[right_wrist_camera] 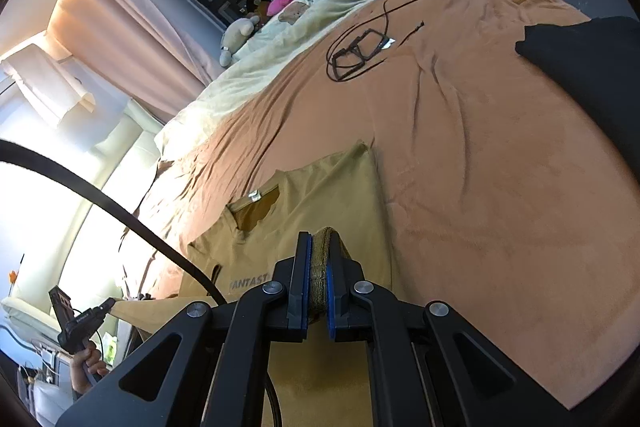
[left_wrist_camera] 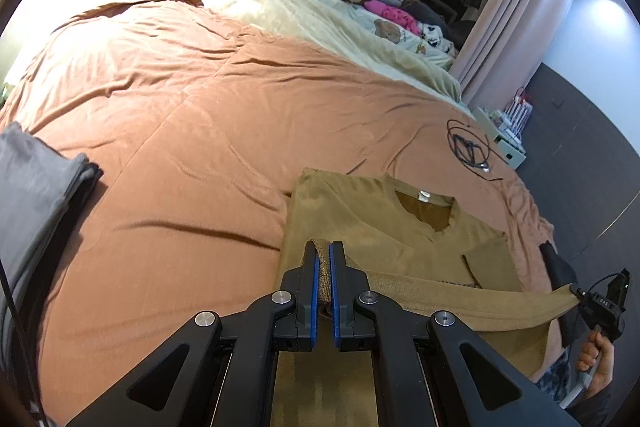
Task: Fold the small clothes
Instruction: 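Lower the held hem onto the shirt near the collar with both tools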
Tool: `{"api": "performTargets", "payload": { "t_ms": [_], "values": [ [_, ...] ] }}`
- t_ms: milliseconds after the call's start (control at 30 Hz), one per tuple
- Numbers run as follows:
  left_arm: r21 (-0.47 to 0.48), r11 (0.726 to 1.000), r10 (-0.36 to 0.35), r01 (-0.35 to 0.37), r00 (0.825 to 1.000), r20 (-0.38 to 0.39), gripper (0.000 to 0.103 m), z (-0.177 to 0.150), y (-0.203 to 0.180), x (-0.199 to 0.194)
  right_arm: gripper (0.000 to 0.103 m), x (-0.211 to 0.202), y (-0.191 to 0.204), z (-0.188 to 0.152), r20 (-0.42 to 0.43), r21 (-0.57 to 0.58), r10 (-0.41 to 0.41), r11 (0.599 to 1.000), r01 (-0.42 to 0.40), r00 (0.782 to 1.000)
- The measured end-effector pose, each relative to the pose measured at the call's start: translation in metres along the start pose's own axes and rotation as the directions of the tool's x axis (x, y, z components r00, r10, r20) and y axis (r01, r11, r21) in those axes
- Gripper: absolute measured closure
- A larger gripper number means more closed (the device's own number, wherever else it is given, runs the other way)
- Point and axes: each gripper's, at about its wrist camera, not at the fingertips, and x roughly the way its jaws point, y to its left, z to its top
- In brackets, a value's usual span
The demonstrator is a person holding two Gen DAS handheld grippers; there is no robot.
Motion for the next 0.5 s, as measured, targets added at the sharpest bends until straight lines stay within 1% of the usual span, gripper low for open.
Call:
{"api": "performTargets", "payload": {
  "t_ms": [67, 100, 333, 400, 500],
  "values": [
    [0.010, 1.000, 0.012, -0.012, 1.000, -0.006, 0.098, 0.005, -0.001, 0.012, 0.100, 0.007, -0.003, 0.004, -0.004, 0.012, -0.003, 1.000, 0.003, 1.000],
    [0.013, 1.000, 0.016, -0.016, 1.000, -0.009, 0.098, 0.007, -0.001, 0.017, 0.100, 0.012, -0.005, 0.006, -0.009, 0.013, -0.028, 1.000, 0.028, 1.000],
    [0.012, 0.998, 0.062, -0.062, 0.997, -0.050, 0.098, 0.018, 0.005, 0.062, 0.100, 0.037, 0.009, 0.013, -0.037, -0.028, -0.081, 0.996, 0.080, 0.996],
    [0.005, 0.998, 0.063, -0.063, 0.996, -0.062, 0.098, 0.020, 0.007, 0.071, 0.099, 0.040, 0.010, 0.014, -0.040, -0.029, -0.093, 0.995, 0.092, 0.995],
    [-0.011, 0.998, 0.060, -0.061, 0.994, -0.092, 0.098, 0.020, 0.012, 0.088, 0.098, 0.044, 0.009, 0.018, -0.046, -0.008, -0.134, 0.991, 0.134, 0.990]
  ]
}}
